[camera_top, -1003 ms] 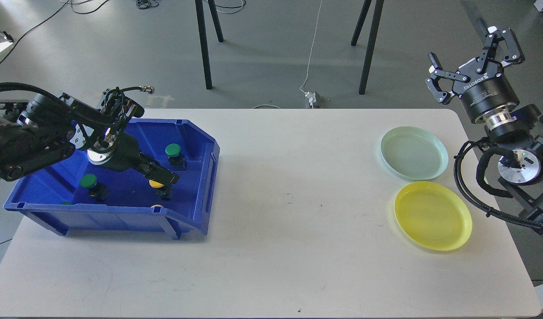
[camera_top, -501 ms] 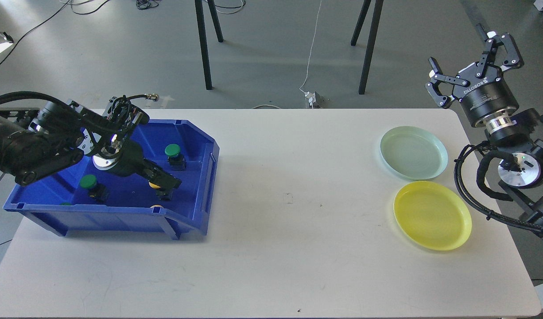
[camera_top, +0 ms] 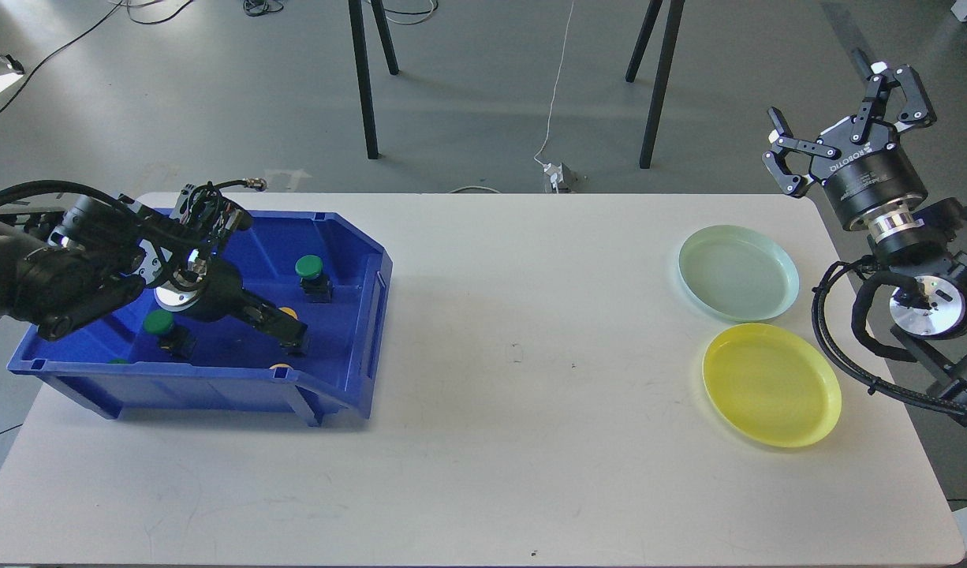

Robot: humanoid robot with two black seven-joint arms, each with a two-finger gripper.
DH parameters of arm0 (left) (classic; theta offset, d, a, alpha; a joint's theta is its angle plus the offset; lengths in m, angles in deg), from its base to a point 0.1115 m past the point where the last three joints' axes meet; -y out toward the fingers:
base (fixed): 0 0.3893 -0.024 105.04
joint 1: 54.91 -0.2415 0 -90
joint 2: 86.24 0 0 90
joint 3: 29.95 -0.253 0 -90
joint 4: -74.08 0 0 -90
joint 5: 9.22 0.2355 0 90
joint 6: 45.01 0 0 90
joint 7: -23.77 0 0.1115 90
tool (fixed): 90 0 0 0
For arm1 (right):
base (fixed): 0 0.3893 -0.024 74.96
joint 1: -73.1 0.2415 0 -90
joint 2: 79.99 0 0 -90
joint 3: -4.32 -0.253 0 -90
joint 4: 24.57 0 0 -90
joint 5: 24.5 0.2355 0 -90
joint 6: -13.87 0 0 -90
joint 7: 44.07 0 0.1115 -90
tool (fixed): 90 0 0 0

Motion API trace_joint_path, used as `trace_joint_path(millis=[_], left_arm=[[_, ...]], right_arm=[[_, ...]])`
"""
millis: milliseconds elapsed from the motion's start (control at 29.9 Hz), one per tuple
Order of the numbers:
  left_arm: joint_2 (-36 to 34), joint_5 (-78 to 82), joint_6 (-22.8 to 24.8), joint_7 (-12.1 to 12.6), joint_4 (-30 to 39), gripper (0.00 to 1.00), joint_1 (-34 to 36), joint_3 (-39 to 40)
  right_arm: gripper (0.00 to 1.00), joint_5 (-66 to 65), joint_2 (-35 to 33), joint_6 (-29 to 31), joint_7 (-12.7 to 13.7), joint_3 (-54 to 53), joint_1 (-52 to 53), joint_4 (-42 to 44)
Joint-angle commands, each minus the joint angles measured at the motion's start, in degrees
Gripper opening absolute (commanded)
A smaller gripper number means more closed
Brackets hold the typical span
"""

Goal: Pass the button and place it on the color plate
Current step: 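Grasp the yellow-topped button in the bin with the left gripper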

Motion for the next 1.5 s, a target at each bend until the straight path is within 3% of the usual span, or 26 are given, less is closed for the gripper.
trace_joint_path(millis=[0, 368, 802, 1471], left_arm=[[0.0, -0.2, 0.0, 0.0, -0.1, 0.96, 0.0, 0.0], [0.8, -0.3, 0.0, 0.0, -0.1, 0.89, -0.2, 0.1], [0.8, -0.3, 0.0, 0.0, -0.1, 0.64, -1.5, 0.1], [0.9, -1.8, 0.0, 0.0, -0.1, 0.64, -1.7, 1.5]], right_arm=[[0.99, 0.0, 0.0, 0.0, -0.1, 0.0, -0.1, 0.0], [0.99, 0.0, 0.0, 0.0, -0.1, -0.1, -0.9, -0.1], [0.99, 0.0, 0.0, 0.0, -0.1, 0.0, -1.2, -0.1], [0.99, 0.0, -0.2, 0.0, -0.1, -0.1, -2.0, -0.1]])
